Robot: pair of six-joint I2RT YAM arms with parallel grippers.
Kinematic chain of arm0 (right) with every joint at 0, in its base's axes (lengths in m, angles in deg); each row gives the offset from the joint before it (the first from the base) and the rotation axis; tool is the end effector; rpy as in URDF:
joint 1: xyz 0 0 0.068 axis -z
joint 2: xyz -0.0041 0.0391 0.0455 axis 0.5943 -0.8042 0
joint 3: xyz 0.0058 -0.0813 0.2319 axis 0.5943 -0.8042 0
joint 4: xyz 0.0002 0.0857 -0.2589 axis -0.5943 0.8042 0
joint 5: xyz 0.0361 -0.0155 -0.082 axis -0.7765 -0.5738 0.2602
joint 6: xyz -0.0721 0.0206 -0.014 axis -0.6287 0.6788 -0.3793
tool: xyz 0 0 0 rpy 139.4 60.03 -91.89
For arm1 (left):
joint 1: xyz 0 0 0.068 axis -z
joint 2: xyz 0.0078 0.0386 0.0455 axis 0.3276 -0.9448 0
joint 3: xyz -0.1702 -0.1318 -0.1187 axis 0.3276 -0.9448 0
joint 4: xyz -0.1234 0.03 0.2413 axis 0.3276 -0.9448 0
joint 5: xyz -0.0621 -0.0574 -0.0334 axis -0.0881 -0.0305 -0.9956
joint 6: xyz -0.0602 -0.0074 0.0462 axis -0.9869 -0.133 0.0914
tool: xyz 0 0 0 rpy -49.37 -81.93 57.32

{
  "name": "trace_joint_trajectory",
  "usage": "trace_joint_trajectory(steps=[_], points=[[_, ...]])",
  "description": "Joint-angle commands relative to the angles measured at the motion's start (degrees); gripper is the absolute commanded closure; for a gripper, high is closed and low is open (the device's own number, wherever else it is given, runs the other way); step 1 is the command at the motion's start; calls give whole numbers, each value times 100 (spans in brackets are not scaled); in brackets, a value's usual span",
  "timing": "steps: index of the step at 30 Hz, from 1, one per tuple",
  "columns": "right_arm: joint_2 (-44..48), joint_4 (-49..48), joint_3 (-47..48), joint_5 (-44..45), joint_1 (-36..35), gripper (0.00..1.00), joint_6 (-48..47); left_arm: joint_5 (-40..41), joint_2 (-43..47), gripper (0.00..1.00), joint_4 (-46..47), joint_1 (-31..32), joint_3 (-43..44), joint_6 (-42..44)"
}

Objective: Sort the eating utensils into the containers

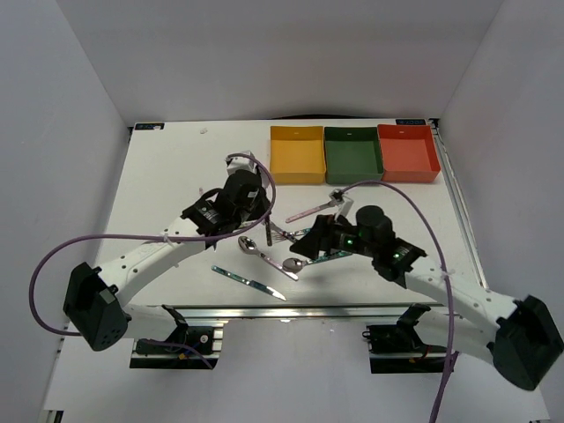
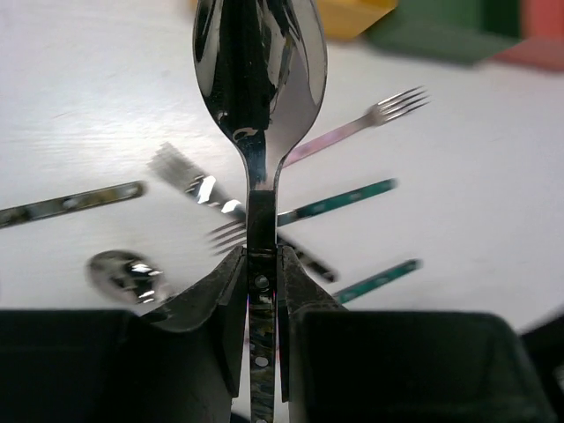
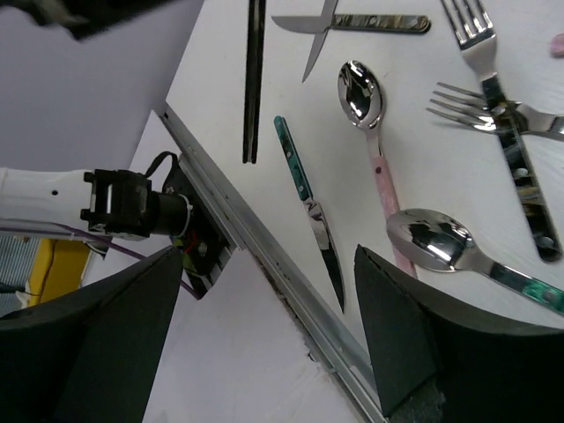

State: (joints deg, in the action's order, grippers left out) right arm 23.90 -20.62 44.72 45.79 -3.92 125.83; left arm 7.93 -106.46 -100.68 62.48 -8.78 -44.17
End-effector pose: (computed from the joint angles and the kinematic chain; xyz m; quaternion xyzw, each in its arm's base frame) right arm 0.1945 0.1958 0.2243 -0.1124 0.7840 0.4942 0.3583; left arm 0.2541 -0.2105 0.2474 -0.0358 0.9000 -0.1529 0.4067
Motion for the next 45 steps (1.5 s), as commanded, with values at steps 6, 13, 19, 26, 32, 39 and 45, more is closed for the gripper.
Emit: trace_joint_trajectory(steps=[6,13,19,26,32,39,45], points=[[-1205,-955,859,1474,-752,22,19,-1194,183,100,1384,33,-278,-1188],[-1821,-937,1334,1369,-770,38,-219,-1388,121,100,1595,24,-392,-1233],[-2120,-788,1676,1651,-770,93,-720,-1529,24,100,1701,33,-375,-1241],[-2331,-331,1993,1994,-559,100,-1361,63,68,2,266,24,511,-645],[-3469,1150,3630,2292,240,100,-3117,2468,1086,2,-1207,15,1094,173],[-6204,3251,7600,2398,1058,100,-4753,2452,2686,2,-866,24,-461,1333],[-7937,3951,9840,2522,1208,100,-5659,2119,3504,2,-514,24,-1683,1431]])
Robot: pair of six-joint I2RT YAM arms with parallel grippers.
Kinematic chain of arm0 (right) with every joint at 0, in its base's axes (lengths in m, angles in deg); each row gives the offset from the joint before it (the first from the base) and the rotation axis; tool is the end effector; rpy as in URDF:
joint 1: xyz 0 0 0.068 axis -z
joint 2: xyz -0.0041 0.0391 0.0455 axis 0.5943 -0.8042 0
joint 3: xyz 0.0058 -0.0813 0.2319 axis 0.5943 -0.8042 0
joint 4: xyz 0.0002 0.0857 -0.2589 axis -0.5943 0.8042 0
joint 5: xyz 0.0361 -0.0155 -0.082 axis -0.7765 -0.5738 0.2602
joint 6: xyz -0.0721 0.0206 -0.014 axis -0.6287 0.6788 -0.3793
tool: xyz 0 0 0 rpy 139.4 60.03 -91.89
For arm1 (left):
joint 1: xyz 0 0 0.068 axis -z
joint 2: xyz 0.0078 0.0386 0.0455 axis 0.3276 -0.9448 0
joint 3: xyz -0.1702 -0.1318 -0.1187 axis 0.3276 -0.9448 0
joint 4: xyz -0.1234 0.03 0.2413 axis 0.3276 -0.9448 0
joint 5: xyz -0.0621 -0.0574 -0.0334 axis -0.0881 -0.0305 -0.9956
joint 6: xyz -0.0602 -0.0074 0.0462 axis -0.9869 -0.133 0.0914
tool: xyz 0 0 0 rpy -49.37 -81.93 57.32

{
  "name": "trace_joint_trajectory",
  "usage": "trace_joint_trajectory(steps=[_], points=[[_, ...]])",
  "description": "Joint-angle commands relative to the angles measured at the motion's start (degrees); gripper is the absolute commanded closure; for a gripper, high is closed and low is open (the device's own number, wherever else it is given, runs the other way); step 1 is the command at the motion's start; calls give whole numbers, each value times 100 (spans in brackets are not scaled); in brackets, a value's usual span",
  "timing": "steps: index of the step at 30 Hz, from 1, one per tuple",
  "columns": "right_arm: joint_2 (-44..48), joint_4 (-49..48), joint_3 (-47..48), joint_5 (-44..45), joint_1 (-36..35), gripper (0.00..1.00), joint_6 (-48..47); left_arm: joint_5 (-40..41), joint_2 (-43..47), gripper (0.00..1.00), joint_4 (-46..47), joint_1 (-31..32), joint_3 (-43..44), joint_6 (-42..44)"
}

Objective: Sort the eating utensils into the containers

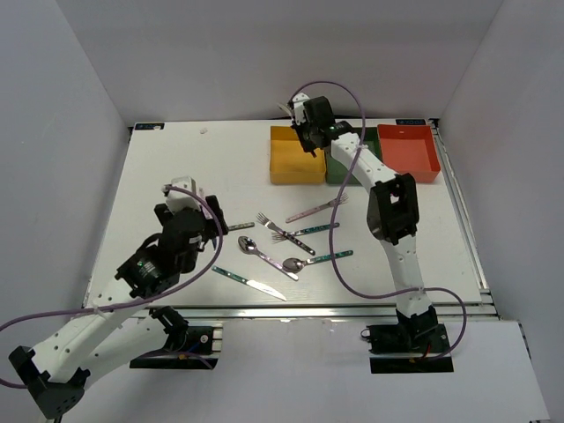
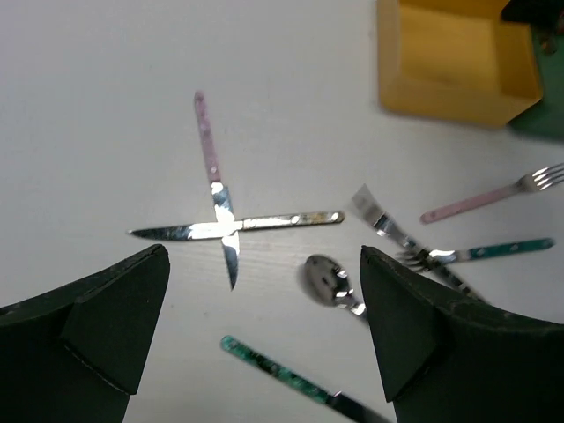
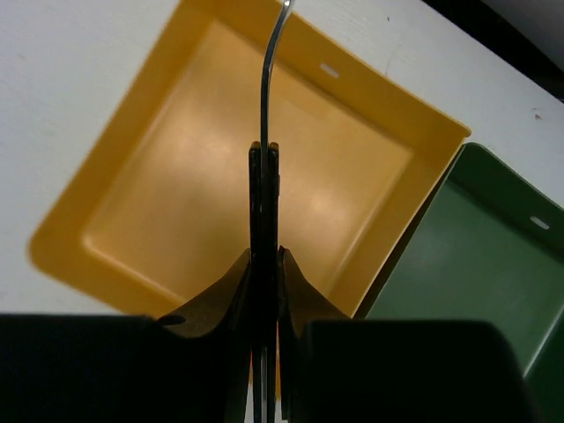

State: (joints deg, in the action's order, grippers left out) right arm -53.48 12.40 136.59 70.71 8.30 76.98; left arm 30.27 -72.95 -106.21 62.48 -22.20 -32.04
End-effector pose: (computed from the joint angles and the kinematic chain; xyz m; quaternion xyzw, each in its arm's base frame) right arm 0.4938 0.2594 0.2280 -0.2653 0.8434 0.0493 0.4647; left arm 0.1792 -0.1101 0.3034 -0.0713 0.8141 -0.0348 0.5752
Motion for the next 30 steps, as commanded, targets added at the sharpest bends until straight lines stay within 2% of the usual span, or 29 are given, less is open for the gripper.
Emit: trace_joint_trajectory(steps=[1,5,7,8,10,11,14,17,21,23,24,25,27,28,30], points=[[-288,560,621,-49,-14,100,-853,-141,224,2,30,24,-421,218],[-368,252,375,-102,21,100,-951,-159,295,2,39,24,-412,226],[-360,130,261,-119,56,95,-863,-203,251,2,30,24,-404,226],[-351,103,138,-163,91,87,-845,-229,234,2,39,15,-404,226],[-298,76,93,-138,109,78,-801,-221,137,2,13,15,-386,235],[-263,102,76,-155,118,59,-792,-221,119,2,21,15,-369,235],[18,76,5,-146,127,47,-766,-238,110,2,21,24,-386,235],[326,76,-74,3,144,41,-783,-221,180,2,39,15,-395,235],[887,374,-214,-285,66,40,-556,-46,312,2,-14,24,-386,165],[1563,323,-1011,-559,-275,40,-485,367,365,2,-197,15,-308,51],[1835,261,-1406,-516,-460,40,-441,525,383,2,-285,24,-264,-71],[2343,95,-2254,-437,-636,41,-389,770,365,2,-512,24,-211,-116],[2950,-99,-3041,-306,-1216,42,-39,982,269,2,-874,15,17,-274],[3111,-326,-3758,-157,-1409,43,120,1096,242,2,-1093,15,44,-283],[3392,-530,-4325,89,-1989,43,497,1360,268,2,-1148,24,10,-345]])
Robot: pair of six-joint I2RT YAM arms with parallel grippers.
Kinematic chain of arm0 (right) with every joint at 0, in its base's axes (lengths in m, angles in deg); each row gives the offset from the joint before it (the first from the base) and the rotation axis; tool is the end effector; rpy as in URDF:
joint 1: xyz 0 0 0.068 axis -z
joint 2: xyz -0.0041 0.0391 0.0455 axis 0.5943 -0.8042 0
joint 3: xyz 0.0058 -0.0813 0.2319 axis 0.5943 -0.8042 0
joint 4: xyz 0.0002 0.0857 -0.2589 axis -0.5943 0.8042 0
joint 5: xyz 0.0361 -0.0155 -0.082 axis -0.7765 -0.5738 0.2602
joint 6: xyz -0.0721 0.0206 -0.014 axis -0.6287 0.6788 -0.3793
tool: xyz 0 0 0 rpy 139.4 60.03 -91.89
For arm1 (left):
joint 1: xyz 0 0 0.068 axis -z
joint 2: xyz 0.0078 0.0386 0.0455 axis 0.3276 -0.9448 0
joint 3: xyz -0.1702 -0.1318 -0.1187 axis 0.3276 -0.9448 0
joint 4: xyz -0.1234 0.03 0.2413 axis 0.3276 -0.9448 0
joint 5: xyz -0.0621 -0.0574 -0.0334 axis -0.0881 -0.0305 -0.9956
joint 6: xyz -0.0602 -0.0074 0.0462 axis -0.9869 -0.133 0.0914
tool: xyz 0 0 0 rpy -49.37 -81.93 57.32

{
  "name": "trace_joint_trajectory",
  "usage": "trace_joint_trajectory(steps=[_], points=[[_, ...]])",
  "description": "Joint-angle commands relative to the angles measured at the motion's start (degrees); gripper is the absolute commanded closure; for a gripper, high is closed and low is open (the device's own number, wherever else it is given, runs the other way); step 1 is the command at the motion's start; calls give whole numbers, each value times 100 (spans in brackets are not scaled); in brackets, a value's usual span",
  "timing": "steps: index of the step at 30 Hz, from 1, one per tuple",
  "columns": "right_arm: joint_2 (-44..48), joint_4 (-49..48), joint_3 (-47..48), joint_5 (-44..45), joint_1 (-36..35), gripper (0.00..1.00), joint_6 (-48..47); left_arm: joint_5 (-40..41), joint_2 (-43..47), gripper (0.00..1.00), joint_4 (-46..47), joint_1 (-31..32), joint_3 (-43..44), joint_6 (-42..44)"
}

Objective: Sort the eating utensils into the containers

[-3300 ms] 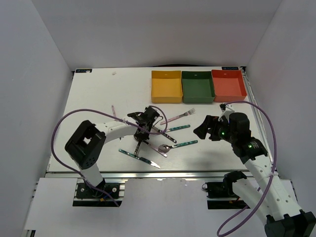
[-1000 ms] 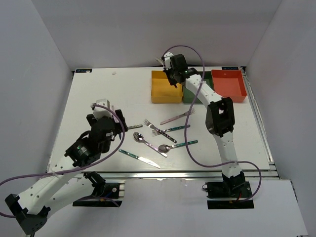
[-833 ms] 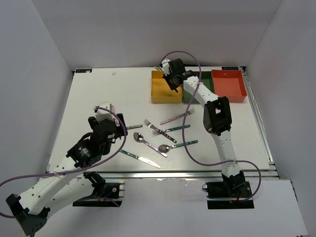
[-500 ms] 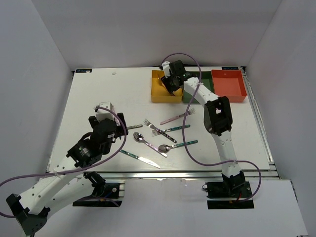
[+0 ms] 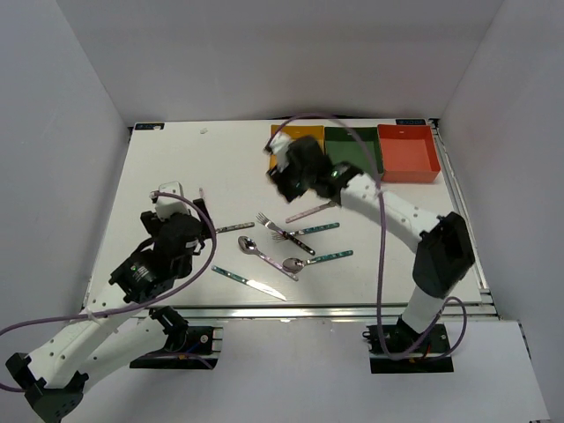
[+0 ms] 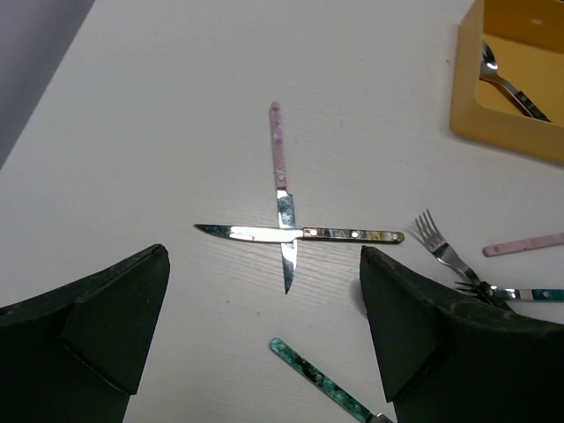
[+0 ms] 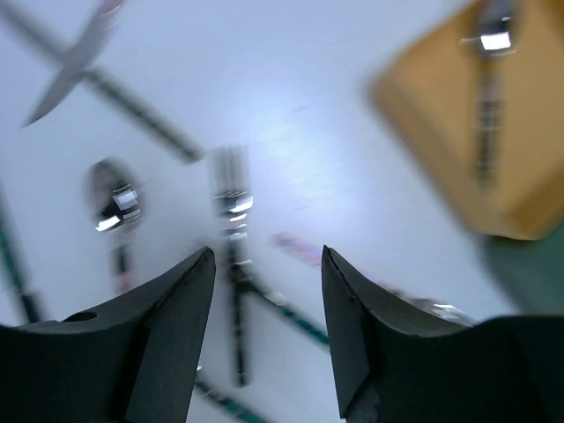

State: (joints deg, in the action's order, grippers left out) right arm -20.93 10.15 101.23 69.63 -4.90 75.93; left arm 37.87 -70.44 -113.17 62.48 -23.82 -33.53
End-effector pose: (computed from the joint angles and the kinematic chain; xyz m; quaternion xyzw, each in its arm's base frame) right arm 0.3319 0.2880 0.2730 -0.3730 0.8043 0.1050 0.4506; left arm 0.1690 -0.0922 0.2916 -0.0944 0.8172 0.0412 0.5671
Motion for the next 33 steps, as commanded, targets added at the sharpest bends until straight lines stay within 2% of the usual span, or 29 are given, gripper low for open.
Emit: trace_joint_trajectory(steps=[1,4,6,7,15,18,21,24,25,27,33], points=[[157,-383,-1148,320,-863,43,709,618,61,2,-348,15,136,-188],[-1,-323,-1319,812,-1714,42,955,504,280,2,-128,15,30,-82],[-220,-226,-1327,997,-1918,41,1158,495,395,2,-110,24,-22,-82],[-291,-226,-1336,1024,-2041,37,1210,460,491,2,-84,15,-40,-73],[-1020,-261,-1187,893,-2157,39,1176,328,518,2,-22,24,-66,-3],[-1266,-191,-1169,753,-2157,43,1123,319,509,2,-22,15,-66,6],[-1355,-217,-1231,463,-2165,50,1132,319,527,2,-4,24,-75,15],[-1399,-270,-1310,427,-2218,74,1132,311,536,2,5,15,-84,23],[-1390,-340,-1310,401,-2262,88,1123,319,536,2,4,15,-84,23],[-1285,-436,-1293,252,-2323,99,1106,319,544,2,-13,24,-67,23],[-592,-903,-1065,-223,-2333,100,1106,434,694,2,-39,15,-75,-29]])
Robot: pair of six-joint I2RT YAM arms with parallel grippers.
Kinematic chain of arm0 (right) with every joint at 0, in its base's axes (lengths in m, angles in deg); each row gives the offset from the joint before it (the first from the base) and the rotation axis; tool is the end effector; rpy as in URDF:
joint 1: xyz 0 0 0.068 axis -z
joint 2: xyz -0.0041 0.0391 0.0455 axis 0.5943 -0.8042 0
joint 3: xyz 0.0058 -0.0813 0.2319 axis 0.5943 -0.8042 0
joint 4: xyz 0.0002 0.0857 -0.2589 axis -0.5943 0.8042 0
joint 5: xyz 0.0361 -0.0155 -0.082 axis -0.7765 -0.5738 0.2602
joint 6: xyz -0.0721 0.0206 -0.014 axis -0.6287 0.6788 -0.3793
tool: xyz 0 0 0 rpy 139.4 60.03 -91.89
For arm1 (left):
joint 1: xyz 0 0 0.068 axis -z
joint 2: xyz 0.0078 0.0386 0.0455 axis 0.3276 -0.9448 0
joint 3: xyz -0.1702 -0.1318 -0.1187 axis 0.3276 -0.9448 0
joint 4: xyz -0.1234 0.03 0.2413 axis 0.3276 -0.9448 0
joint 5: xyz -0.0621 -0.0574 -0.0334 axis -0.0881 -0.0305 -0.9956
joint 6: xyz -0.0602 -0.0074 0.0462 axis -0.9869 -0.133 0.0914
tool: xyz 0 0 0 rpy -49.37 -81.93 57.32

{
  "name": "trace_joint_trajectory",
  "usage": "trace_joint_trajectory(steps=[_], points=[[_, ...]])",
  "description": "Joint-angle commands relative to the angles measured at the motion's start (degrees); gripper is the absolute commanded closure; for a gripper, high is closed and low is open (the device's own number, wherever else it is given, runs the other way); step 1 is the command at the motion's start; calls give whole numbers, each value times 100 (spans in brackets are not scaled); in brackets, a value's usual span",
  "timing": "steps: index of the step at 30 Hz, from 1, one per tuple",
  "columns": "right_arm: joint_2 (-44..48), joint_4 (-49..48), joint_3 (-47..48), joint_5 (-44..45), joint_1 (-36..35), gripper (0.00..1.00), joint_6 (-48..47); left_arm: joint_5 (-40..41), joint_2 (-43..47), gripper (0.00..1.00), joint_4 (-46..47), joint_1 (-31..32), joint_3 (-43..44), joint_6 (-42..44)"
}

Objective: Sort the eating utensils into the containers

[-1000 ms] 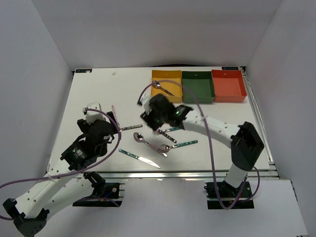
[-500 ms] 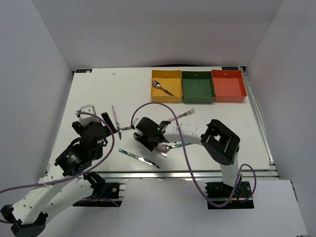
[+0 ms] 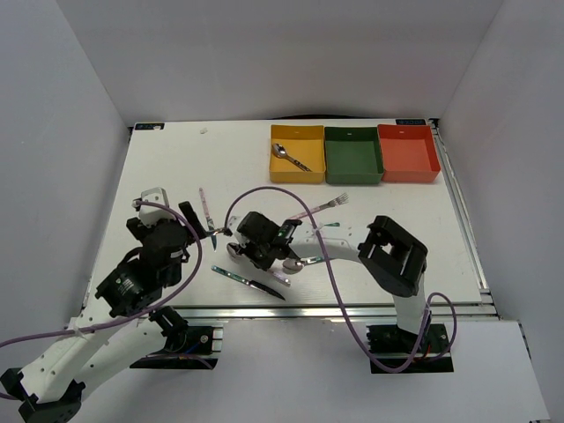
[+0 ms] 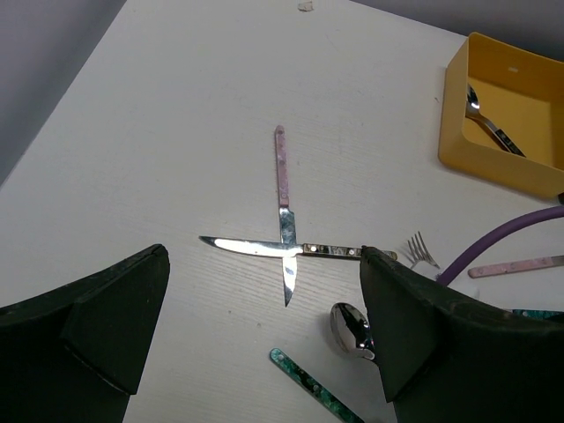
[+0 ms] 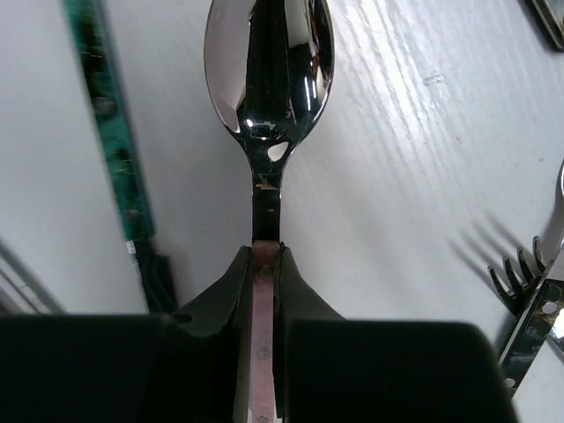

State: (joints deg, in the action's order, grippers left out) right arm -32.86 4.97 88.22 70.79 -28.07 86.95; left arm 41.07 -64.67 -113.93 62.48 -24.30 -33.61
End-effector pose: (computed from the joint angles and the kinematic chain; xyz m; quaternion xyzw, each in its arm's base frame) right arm 0.1895 0.3873 0.1138 -0.4912 0.8159 0.1371 0.2723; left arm 0.1549 -0.0758 0.3045 -0.1256 0.7927 0.0370 0.5953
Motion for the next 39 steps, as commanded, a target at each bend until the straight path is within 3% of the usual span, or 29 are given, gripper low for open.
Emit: trace_joint_trajectory(steps=[1,5,8,14,17,19,20,22,24,27,28,29,33,39], points=[[707,-402,324,-418,63,100,21,123,178,2,37,24,-45,-29],[1130,-332,842,-866,493,100,-66,150,292,2,46,24,-54,-56],[1104,-139,1238,-569,1003,100,-460,185,345,2,37,15,-71,-91],[7,-235,2599,143,2128,100,-1463,88,258,2,98,24,-106,-56],[-977,-201,3731,170,2628,100,-1919,1,82,2,116,24,-97,-29],[-1645,53,5186,135,2848,100,-2096,-79,12,2,134,24,-115,6],[-2447,220,6151,-4,3224,100,-2288,-174,-15,2,186,24,-124,49],[-2316,-146,5478,-49,3394,100,-2518,-254,-6,2,204,24,-133,76],[-2429,-51,5423,11,3474,99,-2597,-298,20,2,239,24,-141,102],[-2368,-86,5256,82,3552,83,-2589,-281,38,2,213,24,-133,94],[-2324,-69,5238,56,3570,63,-2528,-264,90,2,195,24,-141,76],[-2271,-51,5238,65,3570,51,-2527,-263,151,2,204,15,-141,76],[-2043,19,5194,-5,3570,39,-2440,-246,257,2,213,24,-150,76],[-1358,589,5133,-242,3518,36,-2211,-211,310,2,187,15,-133,59]])
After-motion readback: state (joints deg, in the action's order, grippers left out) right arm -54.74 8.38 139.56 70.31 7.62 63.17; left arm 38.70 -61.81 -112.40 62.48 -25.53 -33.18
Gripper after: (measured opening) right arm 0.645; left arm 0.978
